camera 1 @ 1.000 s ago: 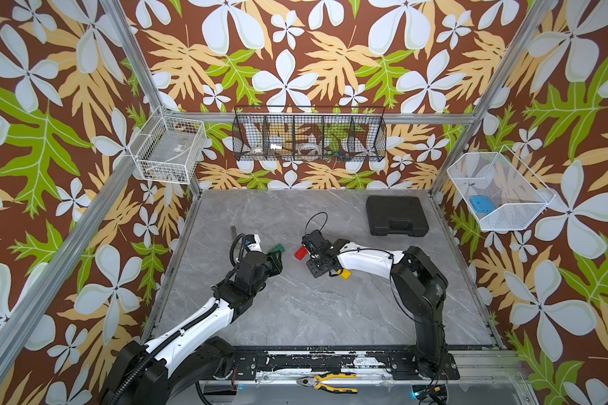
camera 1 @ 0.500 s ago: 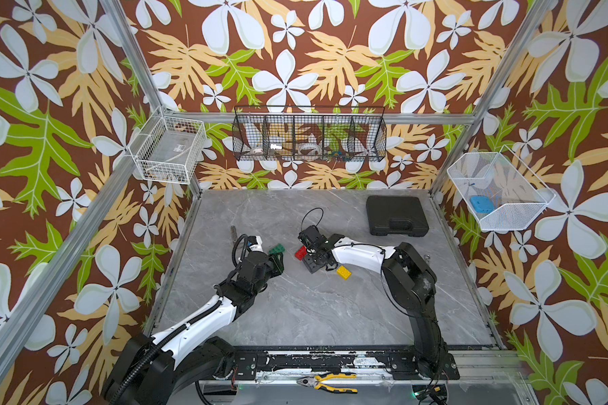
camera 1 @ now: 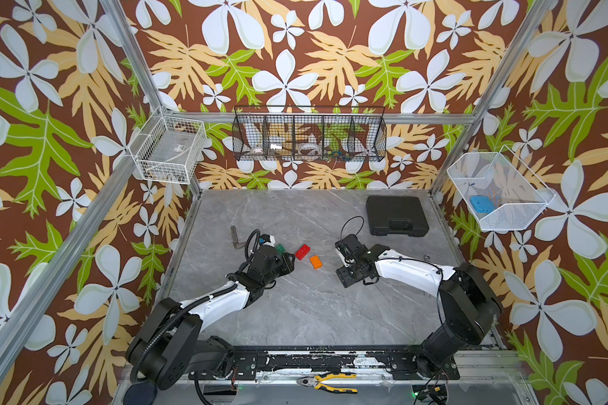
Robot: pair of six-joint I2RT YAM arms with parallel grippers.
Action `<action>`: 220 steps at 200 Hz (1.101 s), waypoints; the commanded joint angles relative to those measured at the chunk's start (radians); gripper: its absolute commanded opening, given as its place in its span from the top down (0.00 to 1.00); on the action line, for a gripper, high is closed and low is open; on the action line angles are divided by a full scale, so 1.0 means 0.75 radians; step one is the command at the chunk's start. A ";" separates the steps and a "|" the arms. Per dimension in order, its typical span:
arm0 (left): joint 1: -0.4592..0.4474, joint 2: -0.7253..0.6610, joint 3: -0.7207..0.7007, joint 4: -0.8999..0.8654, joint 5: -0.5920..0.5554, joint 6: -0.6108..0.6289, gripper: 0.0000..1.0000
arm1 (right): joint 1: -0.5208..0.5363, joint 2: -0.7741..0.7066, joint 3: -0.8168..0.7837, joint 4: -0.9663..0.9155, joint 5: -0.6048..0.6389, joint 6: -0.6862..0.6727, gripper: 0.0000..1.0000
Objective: Assemble a rectangle with lego
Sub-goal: Pick up the lego brick from the center of the board, then place the lego brick at the center of the board.
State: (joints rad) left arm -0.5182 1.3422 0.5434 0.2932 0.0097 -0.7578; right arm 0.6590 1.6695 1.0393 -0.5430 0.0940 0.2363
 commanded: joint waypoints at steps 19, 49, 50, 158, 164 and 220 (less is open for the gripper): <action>0.000 0.021 0.005 0.092 0.055 -0.014 0.48 | -0.007 0.124 0.042 0.071 0.049 -0.025 0.30; 0.000 0.004 -0.018 0.075 0.030 -0.002 0.48 | -0.030 0.192 0.064 0.123 0.032 -0.064 0.36; 0.000 0.004 -0.020 0.075 0.030 -0.002 0.48 | -0.030 0.195 0.066 0.123 0.032 -0.065 0.36; 0.020 -0.053 -0.033 0.043 -0.084 -0.007 0.51 | 0.243 0.243 0.267 -0.041 0.055 0.268 0.73; 0.022 -0.055 -0.035 0.045 -0.088 -0.008 0.51 | 0.256 0.264 0.287 -0.035 0.057 0.289 0.73; 0.054 -0.084 -0.050 0.039 -0.082 0.020 0.52 | 0.271 0.381 0.384 -0.048 0.081 0.308 0.54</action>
State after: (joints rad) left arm -0.4858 1.2781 0.5053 0.3141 -0.0460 -0.7589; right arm 0.8597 1.9430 1.3003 -0.5545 0.1318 0.4438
